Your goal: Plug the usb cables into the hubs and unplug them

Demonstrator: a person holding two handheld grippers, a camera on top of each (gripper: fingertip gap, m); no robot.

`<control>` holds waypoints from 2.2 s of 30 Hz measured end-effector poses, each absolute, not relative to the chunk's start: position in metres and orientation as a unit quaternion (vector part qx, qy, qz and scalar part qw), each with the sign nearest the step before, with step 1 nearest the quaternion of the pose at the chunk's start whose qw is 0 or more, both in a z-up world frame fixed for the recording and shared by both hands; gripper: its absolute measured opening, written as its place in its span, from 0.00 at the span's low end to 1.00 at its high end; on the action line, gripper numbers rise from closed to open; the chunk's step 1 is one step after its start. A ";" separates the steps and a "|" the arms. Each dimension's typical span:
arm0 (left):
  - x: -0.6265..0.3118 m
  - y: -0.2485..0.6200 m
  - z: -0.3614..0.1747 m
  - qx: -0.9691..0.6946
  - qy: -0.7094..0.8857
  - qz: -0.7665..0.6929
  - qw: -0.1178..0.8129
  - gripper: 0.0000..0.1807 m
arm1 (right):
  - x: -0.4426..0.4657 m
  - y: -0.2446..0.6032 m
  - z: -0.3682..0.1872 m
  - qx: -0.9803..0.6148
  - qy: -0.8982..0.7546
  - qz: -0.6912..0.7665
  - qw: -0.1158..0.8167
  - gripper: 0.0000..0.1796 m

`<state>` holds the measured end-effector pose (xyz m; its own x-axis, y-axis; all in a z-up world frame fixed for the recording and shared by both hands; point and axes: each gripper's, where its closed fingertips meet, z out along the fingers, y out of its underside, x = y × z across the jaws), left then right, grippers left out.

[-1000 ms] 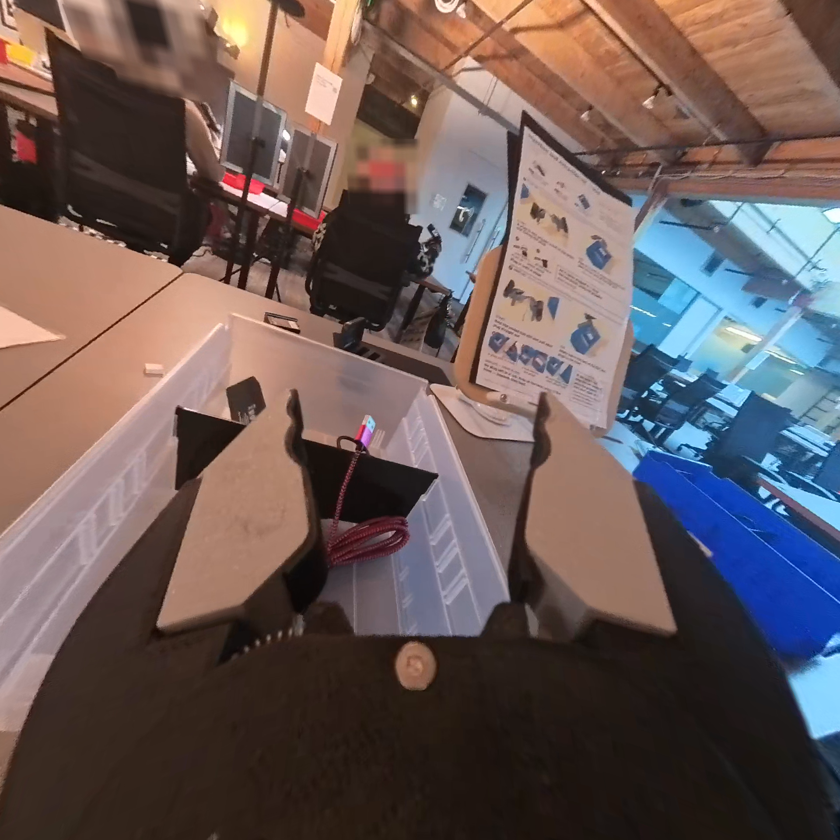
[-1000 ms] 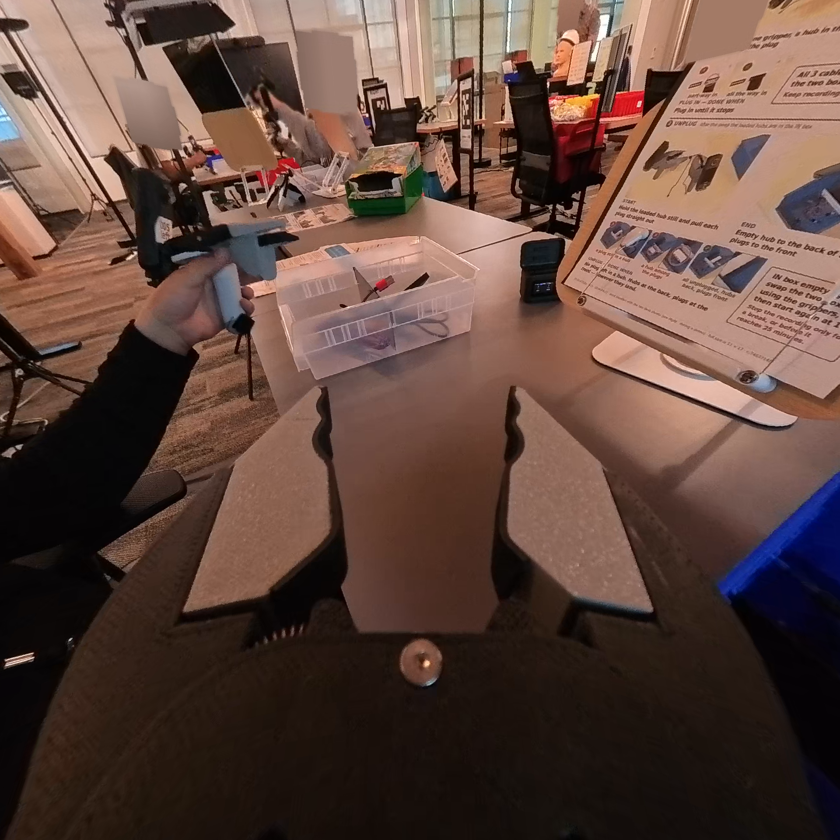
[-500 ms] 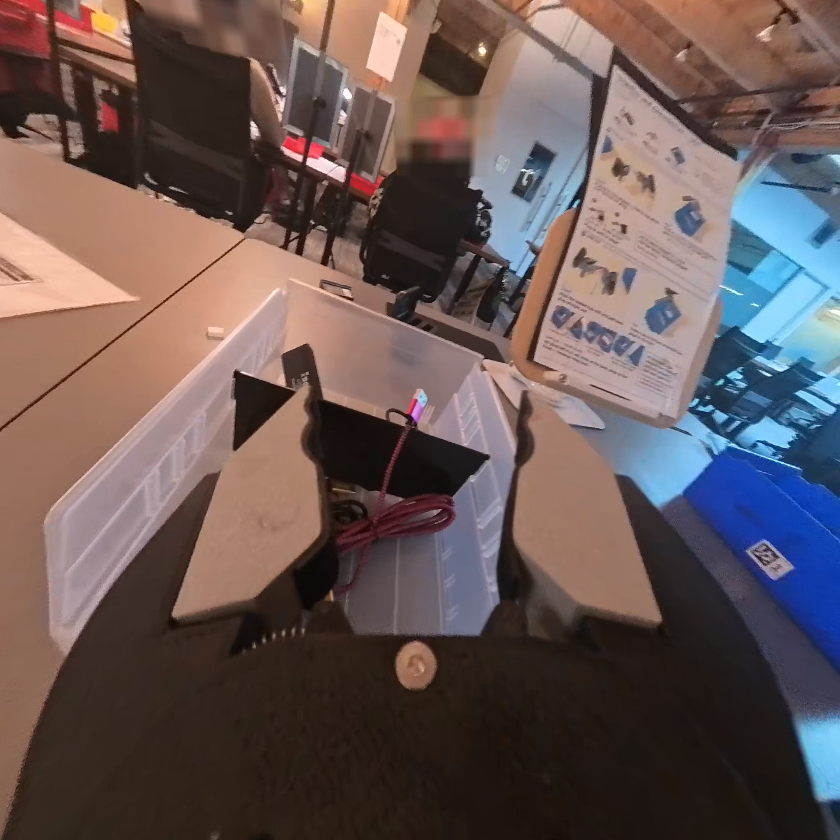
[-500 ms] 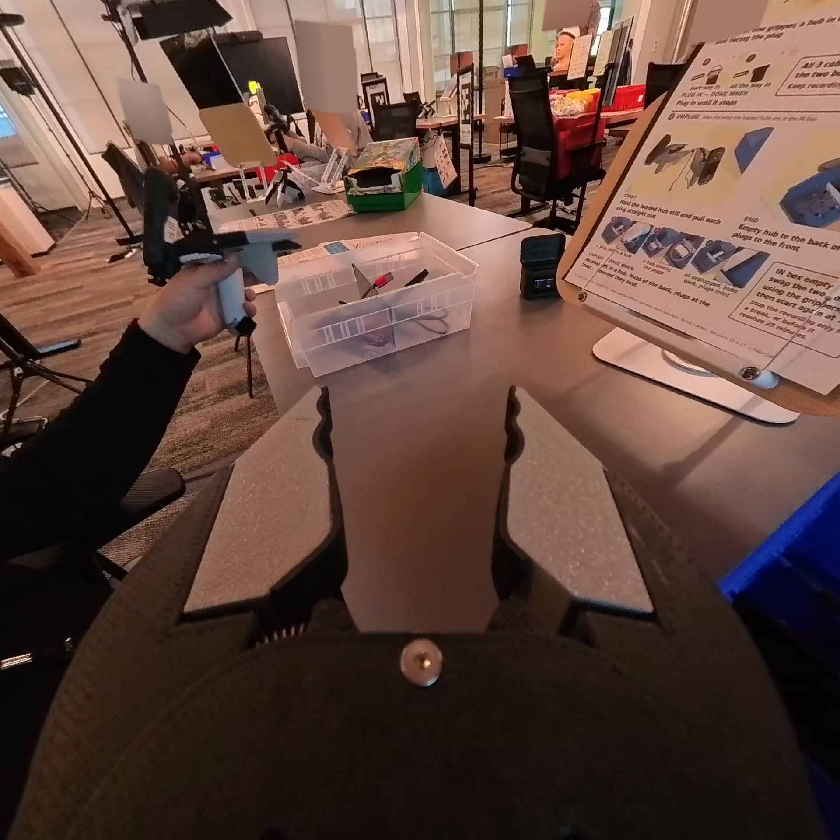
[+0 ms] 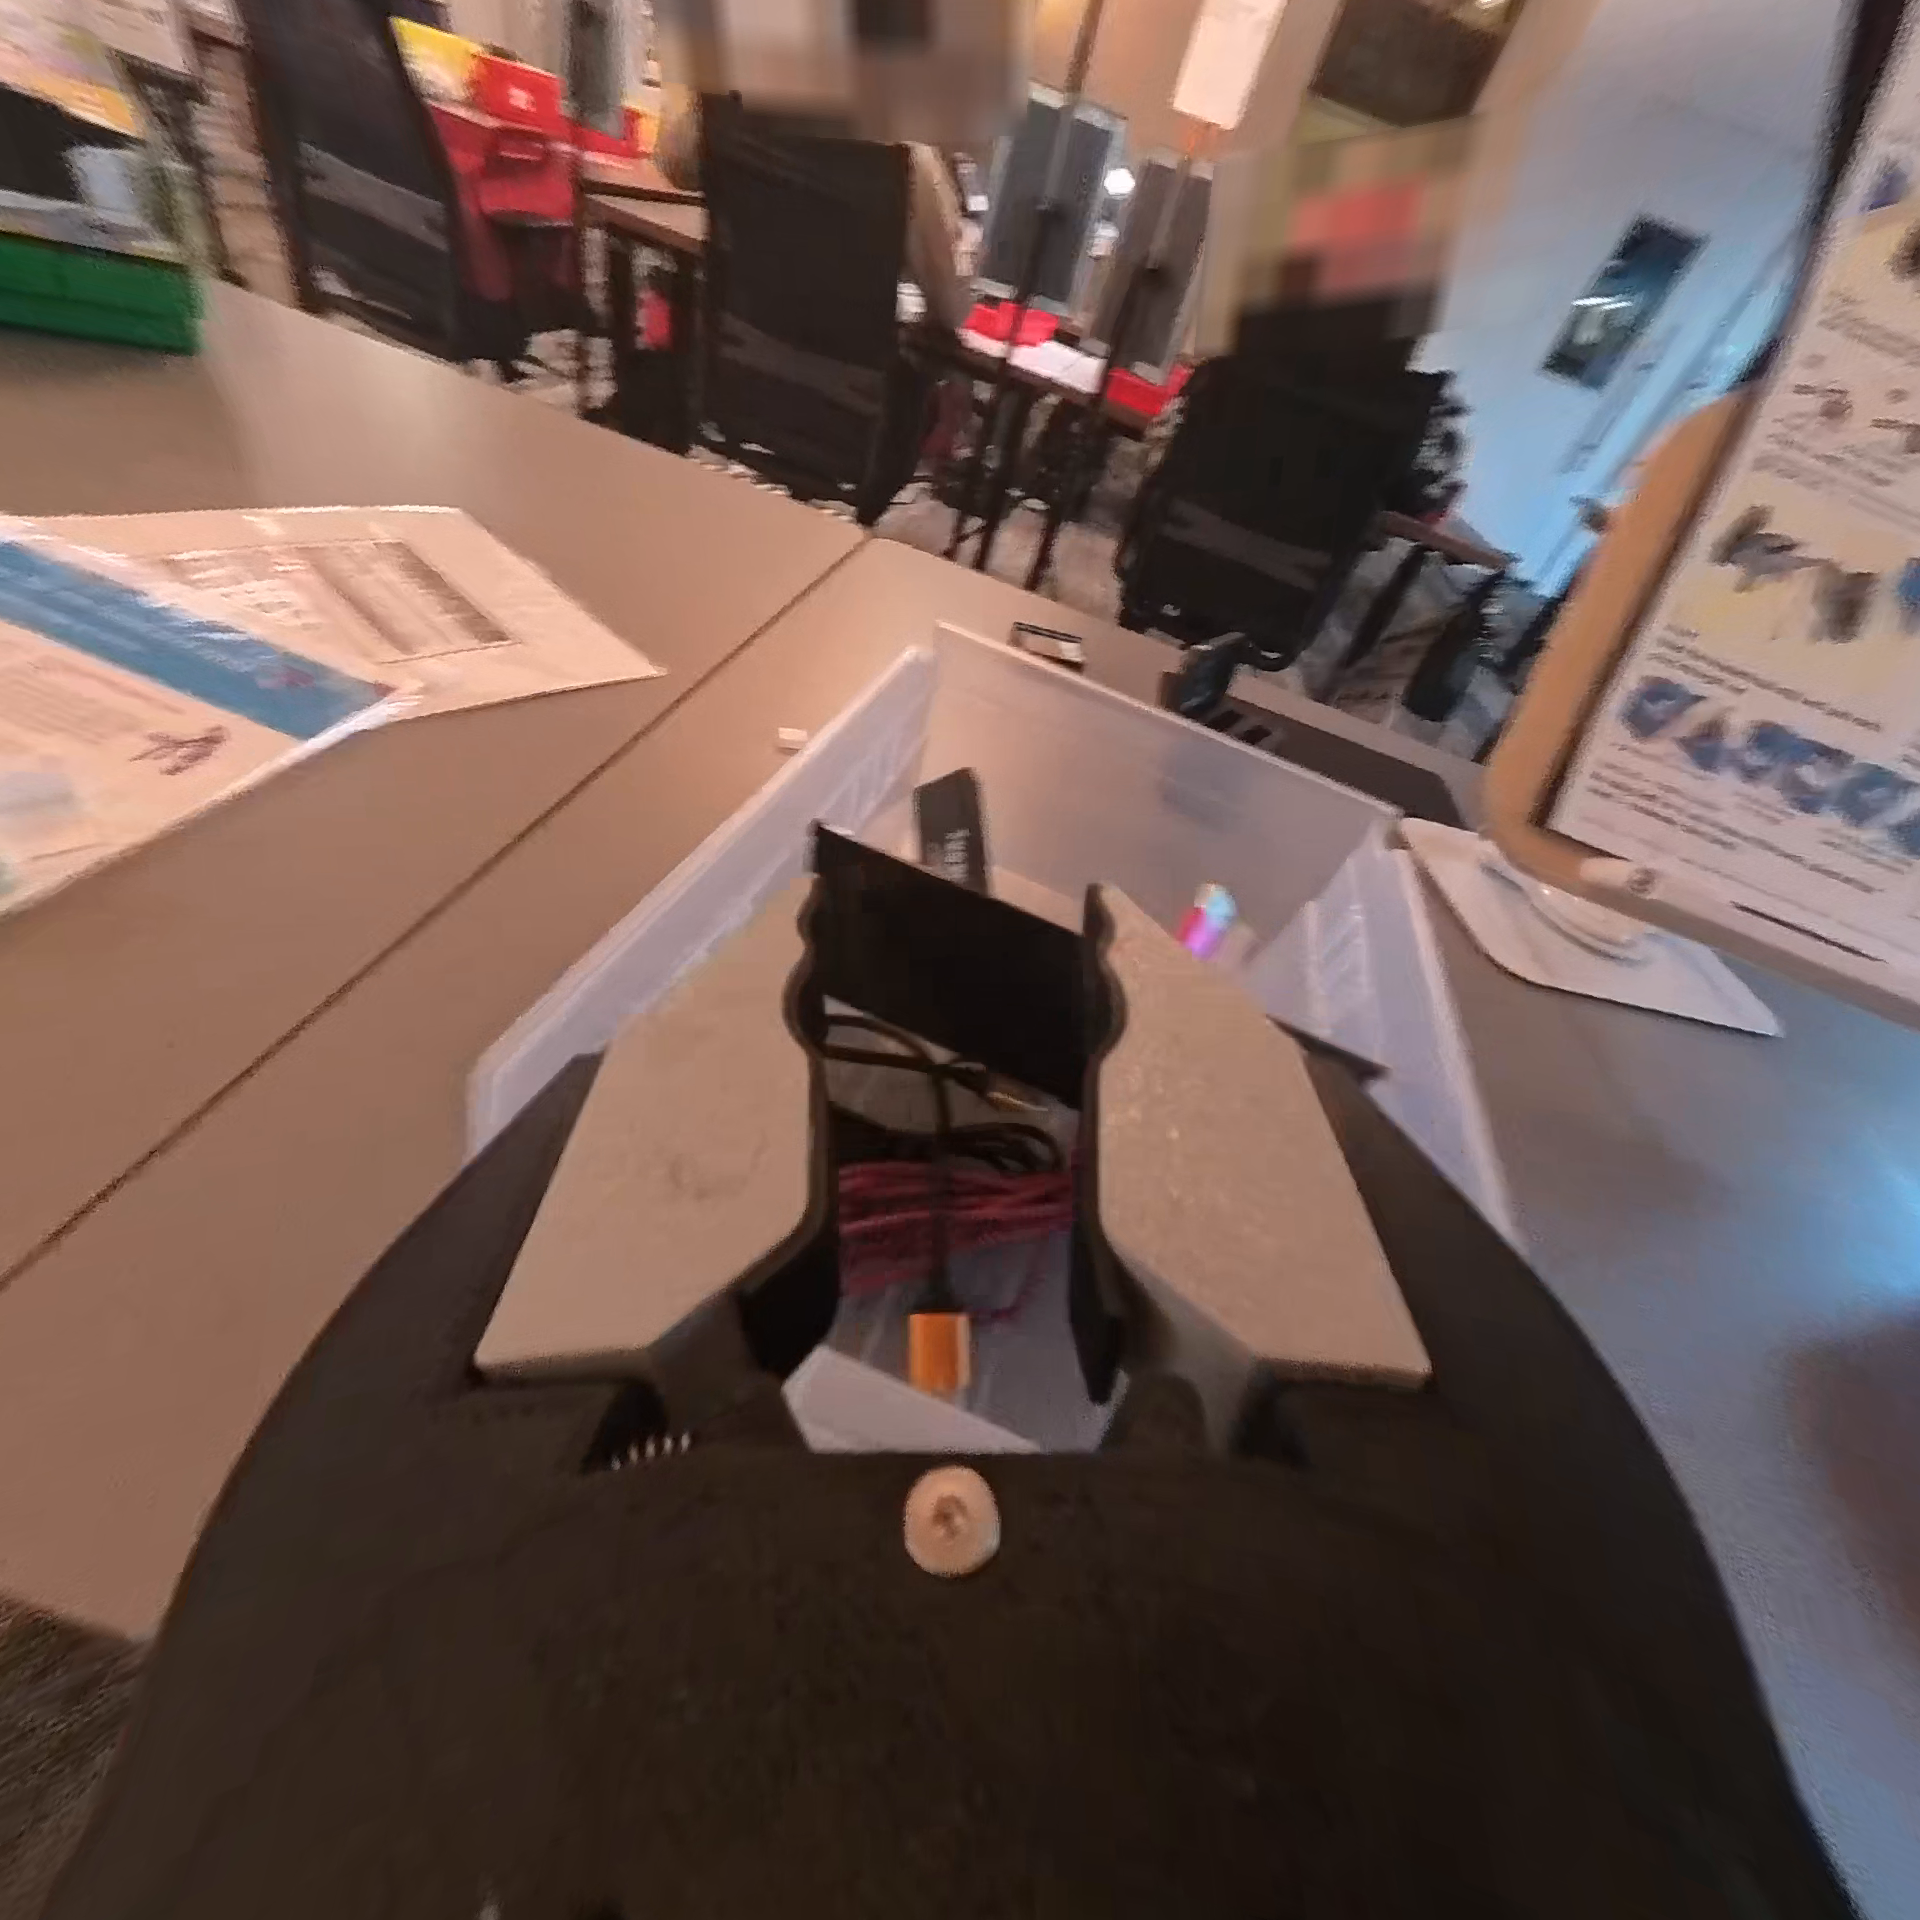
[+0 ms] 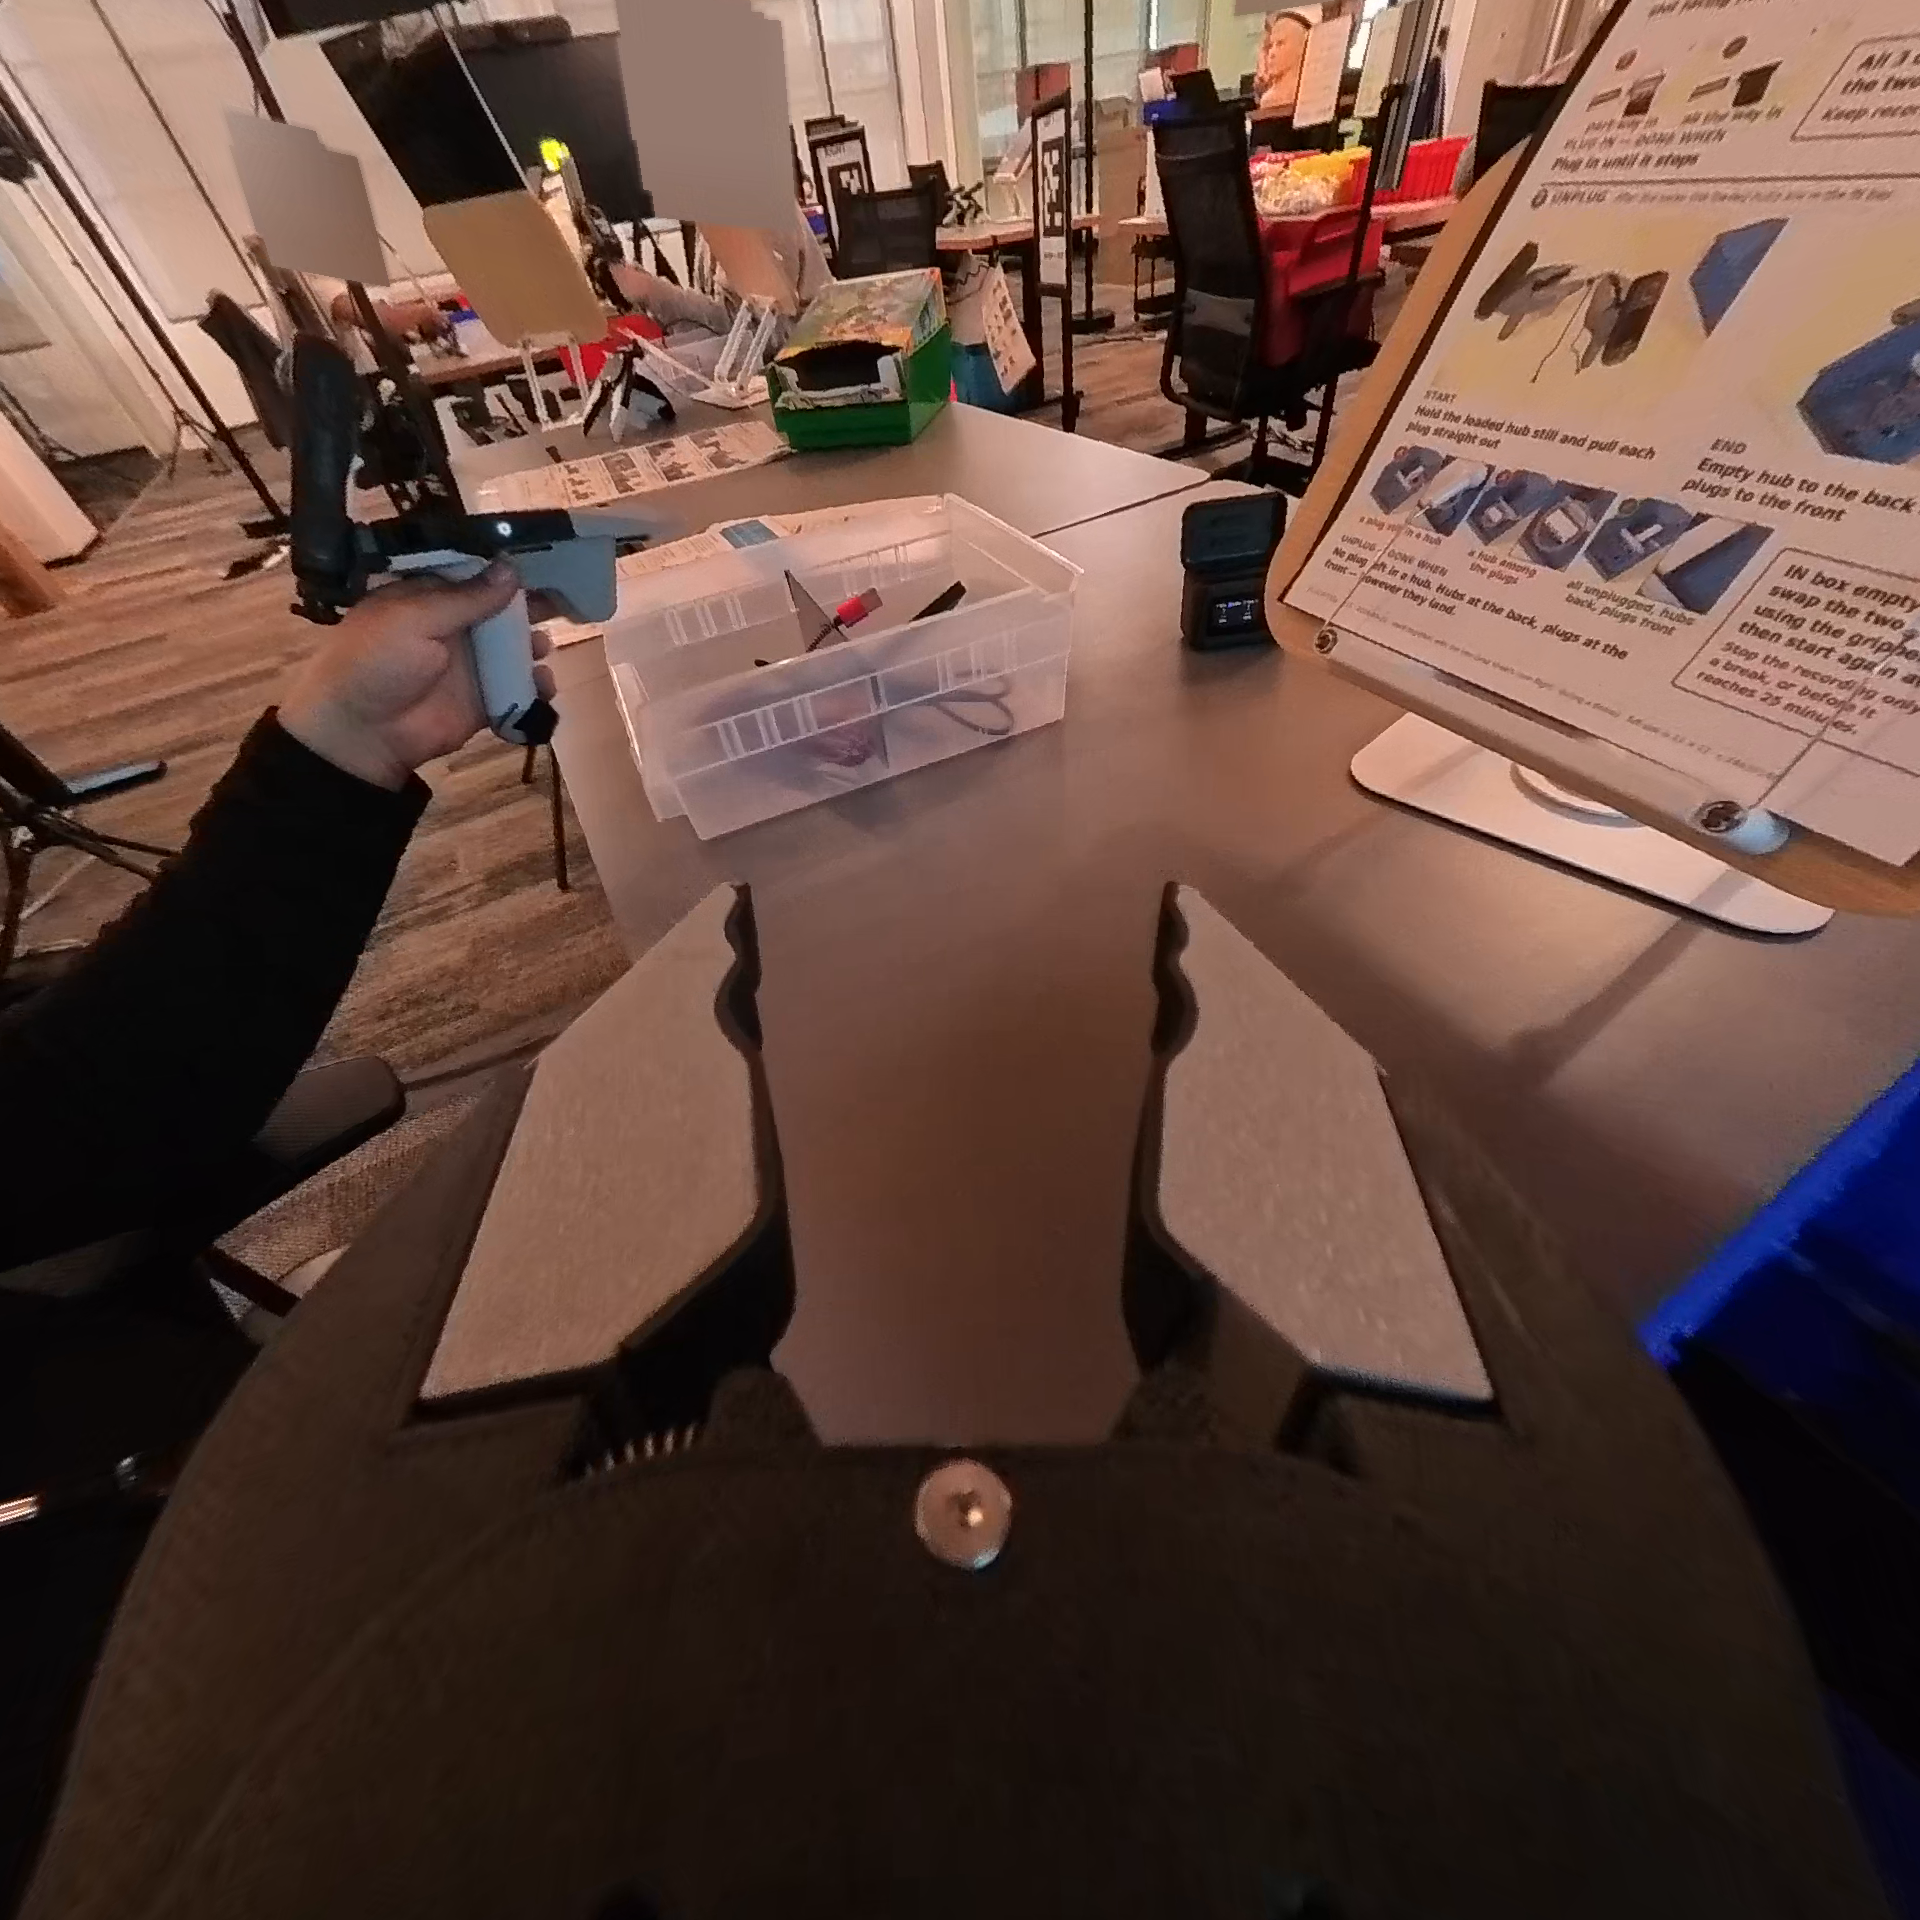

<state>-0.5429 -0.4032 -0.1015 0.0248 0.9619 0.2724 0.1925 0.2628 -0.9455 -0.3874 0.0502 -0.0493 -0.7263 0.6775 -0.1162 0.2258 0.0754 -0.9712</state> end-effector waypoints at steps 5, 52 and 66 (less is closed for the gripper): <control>-0.539 -0.427 -0.093 -0.452 -0.608 0.397 0.519 0.28 | -0.389 0.052 -0.050 -0.321 -0.707 0.601 0.187 0.41; -0.711 -0.358 -0.220 -0.765 -0.609 0.179 0.111 0.15 | -0.397 0.099 -0.032 -0.328 -0.680 0.624 0.200 0.38; -0.720 -0.377 -0.230 -0.781 -0.590 0.196 0.061 0.13 | -0.387 0.119 -0.020 -0.333 -0.660 0.639 0.212 0.38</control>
<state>-0.7195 -0.3769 -0.2300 0.2279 0.9452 -0.2338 0.8975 -0.2970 -0.3261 -0.3865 0.1188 -0.0203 -0.6887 0.7103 -0.1451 0.1683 -0.0381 -0.9850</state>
